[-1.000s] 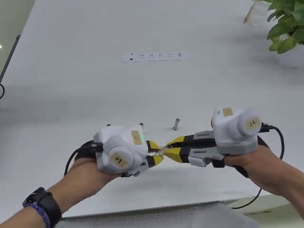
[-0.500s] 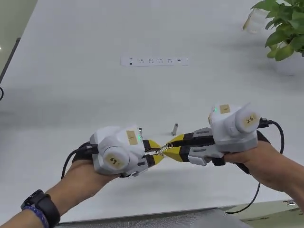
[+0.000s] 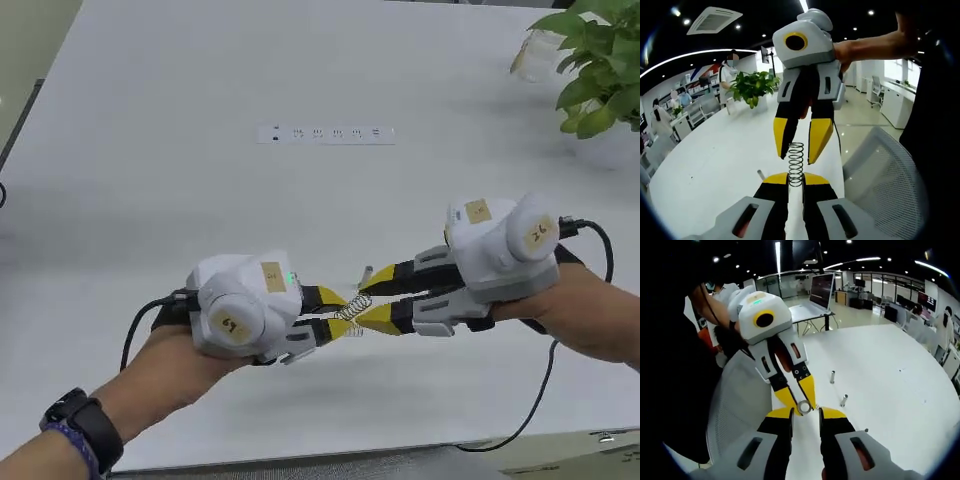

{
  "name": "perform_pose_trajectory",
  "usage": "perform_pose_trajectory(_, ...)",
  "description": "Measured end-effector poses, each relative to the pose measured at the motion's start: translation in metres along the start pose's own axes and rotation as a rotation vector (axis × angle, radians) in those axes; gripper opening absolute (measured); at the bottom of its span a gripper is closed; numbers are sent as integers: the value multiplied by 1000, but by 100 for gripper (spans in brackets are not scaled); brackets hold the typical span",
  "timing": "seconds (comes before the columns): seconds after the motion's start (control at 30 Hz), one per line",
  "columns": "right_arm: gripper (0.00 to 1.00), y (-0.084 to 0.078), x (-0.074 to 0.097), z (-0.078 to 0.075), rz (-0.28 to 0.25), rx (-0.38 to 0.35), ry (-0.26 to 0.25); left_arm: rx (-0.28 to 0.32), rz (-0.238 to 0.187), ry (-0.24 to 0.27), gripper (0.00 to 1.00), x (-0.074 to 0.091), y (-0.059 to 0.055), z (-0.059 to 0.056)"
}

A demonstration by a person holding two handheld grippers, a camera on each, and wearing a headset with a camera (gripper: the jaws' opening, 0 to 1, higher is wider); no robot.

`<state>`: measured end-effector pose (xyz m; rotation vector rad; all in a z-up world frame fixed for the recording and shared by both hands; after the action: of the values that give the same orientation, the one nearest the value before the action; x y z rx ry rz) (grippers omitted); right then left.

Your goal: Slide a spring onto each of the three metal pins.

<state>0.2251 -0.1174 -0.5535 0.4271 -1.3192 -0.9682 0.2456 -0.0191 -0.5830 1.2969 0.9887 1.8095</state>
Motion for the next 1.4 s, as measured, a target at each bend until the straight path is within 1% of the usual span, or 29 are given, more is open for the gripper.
perform_pose_trajectory(0.13,18,4,-1,1,75,66,33,1,-14,-13,2,0,5,-2)
perform_pose_trajectory(0.27,17,8,-1,3,134,119,60,2,-20,-25,2,0,7,-3)
perform_pose_trajectory(0.37,16,11,-1,4,165,147,74,0,-21,-33,2,1,8,-4)
perform_pose_trajectory(0.43,15,13,-1,4,195,175,83,-2,-20,-40,2,0,9,-5)
perform_pose_trajectory(0.57,14,13,-2,5,237,203,102,0,-23,-50,2,-1,10,-6)
perform_pose_trajectory(0.83,9,10,-3,4,289,244,125,20,-29,-62,2,-1,10,-4)
perform_pose_trajectory(1.0,9,12,-4,4,289,246,130,19,-27,-69,2,-1,10,-4)
perform_pose_trajectory(1.17,9,15,-5,6,293,256,139,16,-16,-84,2,-2,9,-6)
perform_pose_trajectory(1.4,9,13,-6,6,304,262,149,23,-14,-95,2,-1,8,-7)
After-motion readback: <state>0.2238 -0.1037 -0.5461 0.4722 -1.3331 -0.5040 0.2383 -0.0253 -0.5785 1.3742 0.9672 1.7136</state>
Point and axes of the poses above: the centre of the closed fingertips' face, and the gripper's own axes: x roughly backward along the fingers, z roughly to its left, y roughly out of its top, the point moved 7 cm from there along x, roughly backward along the fingers, and after that the axes turned 14 degrees about y, right-handed, at the moved point
